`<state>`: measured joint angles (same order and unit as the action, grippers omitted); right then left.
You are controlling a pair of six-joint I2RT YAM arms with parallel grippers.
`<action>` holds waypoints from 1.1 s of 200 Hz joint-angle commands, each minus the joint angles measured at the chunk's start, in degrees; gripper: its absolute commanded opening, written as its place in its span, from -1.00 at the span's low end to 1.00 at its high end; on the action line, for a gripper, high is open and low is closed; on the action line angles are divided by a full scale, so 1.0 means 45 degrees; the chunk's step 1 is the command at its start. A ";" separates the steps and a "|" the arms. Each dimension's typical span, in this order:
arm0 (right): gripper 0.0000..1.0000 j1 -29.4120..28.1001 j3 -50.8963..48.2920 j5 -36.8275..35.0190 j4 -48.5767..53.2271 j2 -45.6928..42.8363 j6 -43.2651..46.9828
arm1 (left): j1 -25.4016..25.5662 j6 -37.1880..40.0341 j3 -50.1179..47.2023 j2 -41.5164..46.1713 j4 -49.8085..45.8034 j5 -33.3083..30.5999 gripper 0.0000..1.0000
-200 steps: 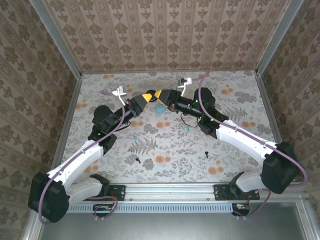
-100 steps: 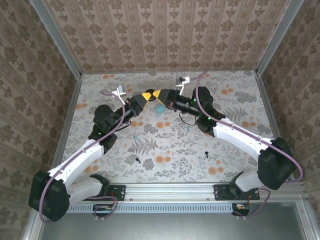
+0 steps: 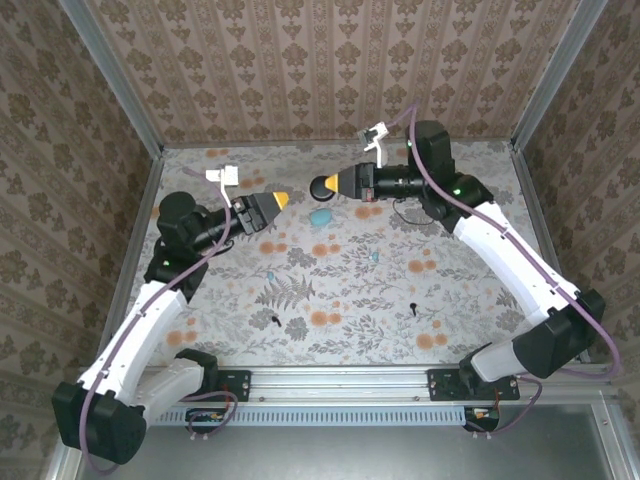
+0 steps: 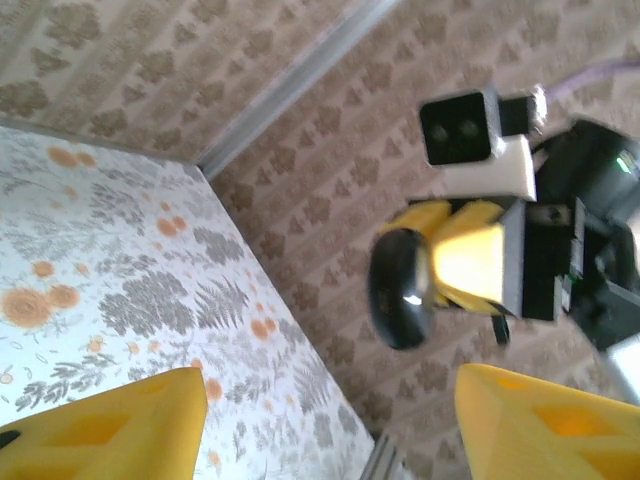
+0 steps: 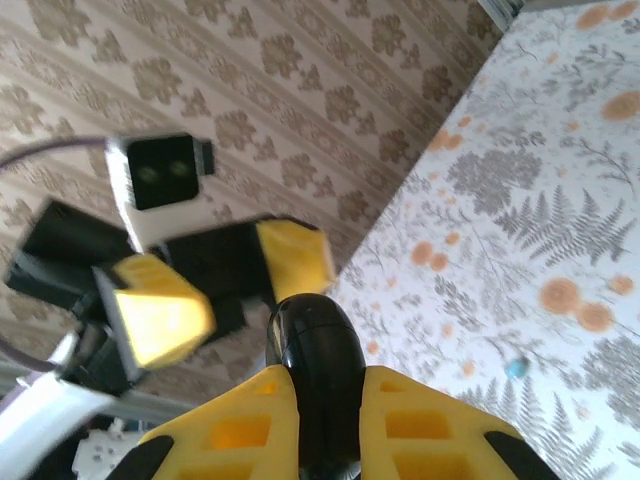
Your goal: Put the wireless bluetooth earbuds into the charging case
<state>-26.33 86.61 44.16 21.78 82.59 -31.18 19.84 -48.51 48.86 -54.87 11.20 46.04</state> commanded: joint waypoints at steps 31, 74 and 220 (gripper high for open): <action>-0.84 -0.0029 0.2118 0.0496 0.6700 0.0487 0.6216 | 0.0071 0.5736 0.1727 -0.0632 -0.3024 0.4292 0.40; -0.83 -0.0066 0.2486 0.0434 0.7811 0.0233 0.7593 | 0.1308 0.6820 0.2324 -0.1712 -0.3183 0.5395 0.42; -0.83 -0.0480 0.2414 0.0398 0.9161 0.0217 0.8798 | 0.3188 0.8023 0.3677 -0.4382 -0.5150 0.4404 0.32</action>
<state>-26.89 96.62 42.65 62.59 84.68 6.33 33.15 -17.17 62.46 -73.28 -8.19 69.34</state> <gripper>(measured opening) 0.133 0.666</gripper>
